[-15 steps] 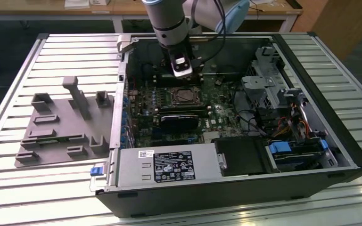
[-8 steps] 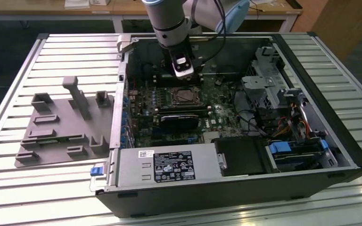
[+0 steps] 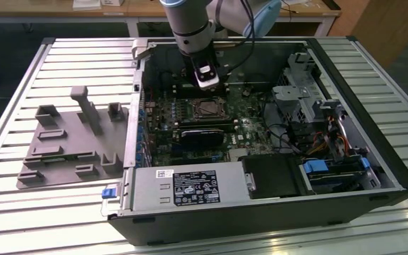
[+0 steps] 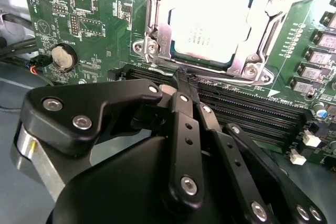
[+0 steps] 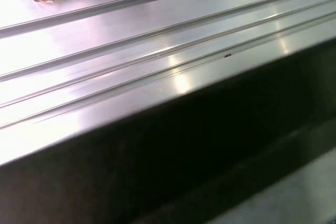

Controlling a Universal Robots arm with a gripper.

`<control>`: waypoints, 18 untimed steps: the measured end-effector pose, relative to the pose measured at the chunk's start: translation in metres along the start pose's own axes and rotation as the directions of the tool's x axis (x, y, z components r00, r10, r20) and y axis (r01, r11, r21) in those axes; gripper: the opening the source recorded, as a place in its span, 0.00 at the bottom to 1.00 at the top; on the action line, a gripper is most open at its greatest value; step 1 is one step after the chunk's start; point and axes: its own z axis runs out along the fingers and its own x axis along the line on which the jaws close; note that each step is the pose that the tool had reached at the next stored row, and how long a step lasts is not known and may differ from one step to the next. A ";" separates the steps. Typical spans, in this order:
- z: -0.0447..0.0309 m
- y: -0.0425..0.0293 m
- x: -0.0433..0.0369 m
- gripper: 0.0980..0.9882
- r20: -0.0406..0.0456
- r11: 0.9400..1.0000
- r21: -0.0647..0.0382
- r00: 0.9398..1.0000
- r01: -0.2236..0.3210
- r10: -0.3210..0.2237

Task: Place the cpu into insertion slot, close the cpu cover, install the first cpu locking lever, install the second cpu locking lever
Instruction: 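Install the first cpu locking lever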

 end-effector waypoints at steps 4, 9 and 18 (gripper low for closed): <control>0.0010 0.0001 -0.0007 0.00 0.000 1.000 0.000 1.000 0.000 0.000; 0.0018 0.0001 -0.0011 0.00 0.000 1.000 0.000 1.000 0.000 0.000; -0.0002 0.0006 -0.0018 0.00 0.000 1.000 0.001 1.000 0.000 0.000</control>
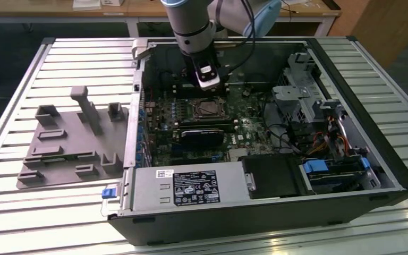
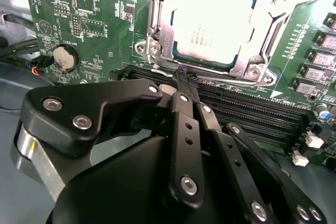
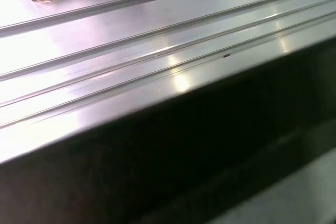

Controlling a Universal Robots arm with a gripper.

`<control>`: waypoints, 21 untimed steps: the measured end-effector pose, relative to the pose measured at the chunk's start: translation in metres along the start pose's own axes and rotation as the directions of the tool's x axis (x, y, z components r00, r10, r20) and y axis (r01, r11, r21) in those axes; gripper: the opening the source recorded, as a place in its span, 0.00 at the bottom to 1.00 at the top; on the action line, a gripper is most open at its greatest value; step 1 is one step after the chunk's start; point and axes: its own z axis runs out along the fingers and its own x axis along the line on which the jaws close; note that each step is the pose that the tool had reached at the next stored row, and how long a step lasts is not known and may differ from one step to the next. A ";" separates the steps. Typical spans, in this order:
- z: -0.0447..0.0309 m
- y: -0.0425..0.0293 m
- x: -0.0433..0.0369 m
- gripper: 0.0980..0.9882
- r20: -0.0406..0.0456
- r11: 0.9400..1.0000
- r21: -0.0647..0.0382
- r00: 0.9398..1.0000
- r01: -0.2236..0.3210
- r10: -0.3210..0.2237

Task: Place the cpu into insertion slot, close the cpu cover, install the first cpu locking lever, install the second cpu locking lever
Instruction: 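Install the first cpu locking lever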

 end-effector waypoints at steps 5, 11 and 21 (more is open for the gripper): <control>-0.0046 0.0009 -0.0010 0.00 0.000 1.000 0.000 1.000 0.000 0.000; -0.0045 0.0009 -0.0011 0.00 0.000 1.000 0.001 1.000 -0.002 0.002; -0.0019 0.0018 0.0001 0.00 0.007 0.999 0.010 0.999 -0.034 0.033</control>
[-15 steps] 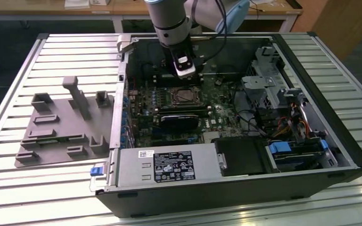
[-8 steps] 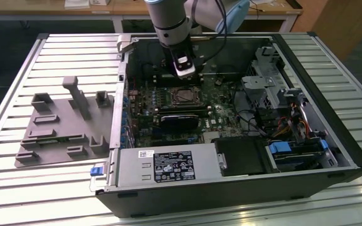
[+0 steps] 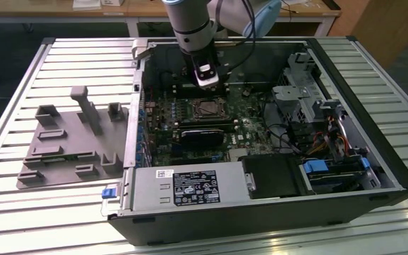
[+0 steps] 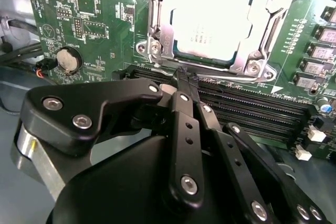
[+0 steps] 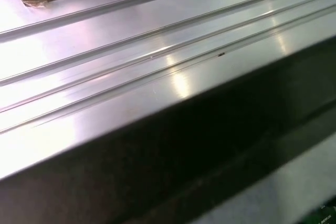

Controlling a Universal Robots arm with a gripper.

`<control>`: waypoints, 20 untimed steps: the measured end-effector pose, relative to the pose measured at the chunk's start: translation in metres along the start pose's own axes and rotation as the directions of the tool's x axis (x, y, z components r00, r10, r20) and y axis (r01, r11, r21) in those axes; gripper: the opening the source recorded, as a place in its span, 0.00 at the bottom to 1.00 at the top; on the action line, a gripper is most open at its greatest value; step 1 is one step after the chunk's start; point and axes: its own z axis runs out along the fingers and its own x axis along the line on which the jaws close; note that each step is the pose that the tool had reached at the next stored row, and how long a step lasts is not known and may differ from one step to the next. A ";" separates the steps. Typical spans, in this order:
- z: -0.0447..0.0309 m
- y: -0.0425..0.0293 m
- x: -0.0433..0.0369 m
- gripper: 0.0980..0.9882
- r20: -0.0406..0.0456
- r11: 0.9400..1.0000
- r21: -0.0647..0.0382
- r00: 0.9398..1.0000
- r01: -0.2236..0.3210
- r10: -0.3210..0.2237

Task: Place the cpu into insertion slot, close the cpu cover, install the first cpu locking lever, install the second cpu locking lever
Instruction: 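Install the first cpu locking lever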

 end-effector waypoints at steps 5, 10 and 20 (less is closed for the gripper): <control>0.0013 -0.0002 0.0002 0.00 0.004 1.000 0.008 1.000 -0.005 0.005; 0.0026 -0.0005 0.0006 0.00 0.005 1.000 0.009 1.000 -0.008 0.008; 0.0046 -0.0019 0.0002 0.00 0.004 1.000 0.006 1.000 -0.012 0.011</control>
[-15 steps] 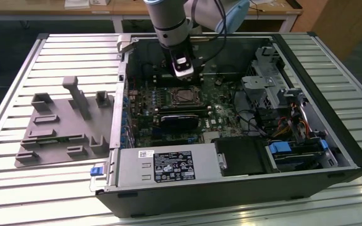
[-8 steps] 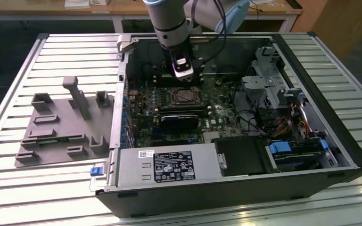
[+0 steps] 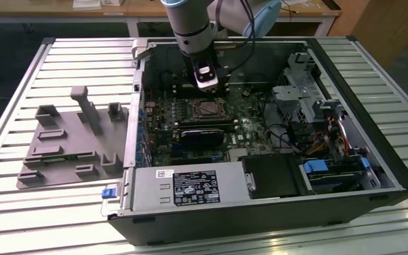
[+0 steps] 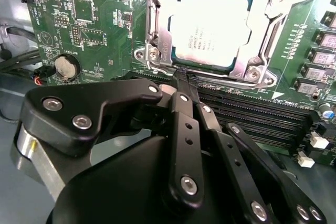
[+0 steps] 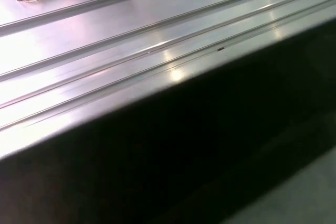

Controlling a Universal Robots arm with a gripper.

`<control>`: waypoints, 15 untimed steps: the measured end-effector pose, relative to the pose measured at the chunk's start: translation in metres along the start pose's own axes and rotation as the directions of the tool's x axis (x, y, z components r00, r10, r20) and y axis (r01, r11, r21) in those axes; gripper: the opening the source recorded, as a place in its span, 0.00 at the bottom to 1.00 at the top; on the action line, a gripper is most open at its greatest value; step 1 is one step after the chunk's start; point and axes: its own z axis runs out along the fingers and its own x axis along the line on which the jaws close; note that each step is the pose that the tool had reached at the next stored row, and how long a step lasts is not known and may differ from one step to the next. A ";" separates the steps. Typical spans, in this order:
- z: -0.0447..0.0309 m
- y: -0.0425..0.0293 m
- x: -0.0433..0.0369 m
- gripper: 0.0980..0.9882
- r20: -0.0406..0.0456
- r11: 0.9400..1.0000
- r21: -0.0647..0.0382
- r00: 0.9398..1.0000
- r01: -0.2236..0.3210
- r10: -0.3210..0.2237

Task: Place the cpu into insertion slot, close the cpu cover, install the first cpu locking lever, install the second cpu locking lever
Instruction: 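Install the first cpu locking lever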

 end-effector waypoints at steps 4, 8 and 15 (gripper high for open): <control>0.0001 -0.0014 -0.0013 0.00 -0.005 1.000 -0.010 1.000 -0.003 0.003; 0.0001 -0.0021 -0.0019 0.00 -0.008 1.000 -0.018 1.000 -0.006 0.005; -0.0020 -0.0019 -0.0026 0.00 -0.018 0.999 -0.039 1.000 -0.012 0.012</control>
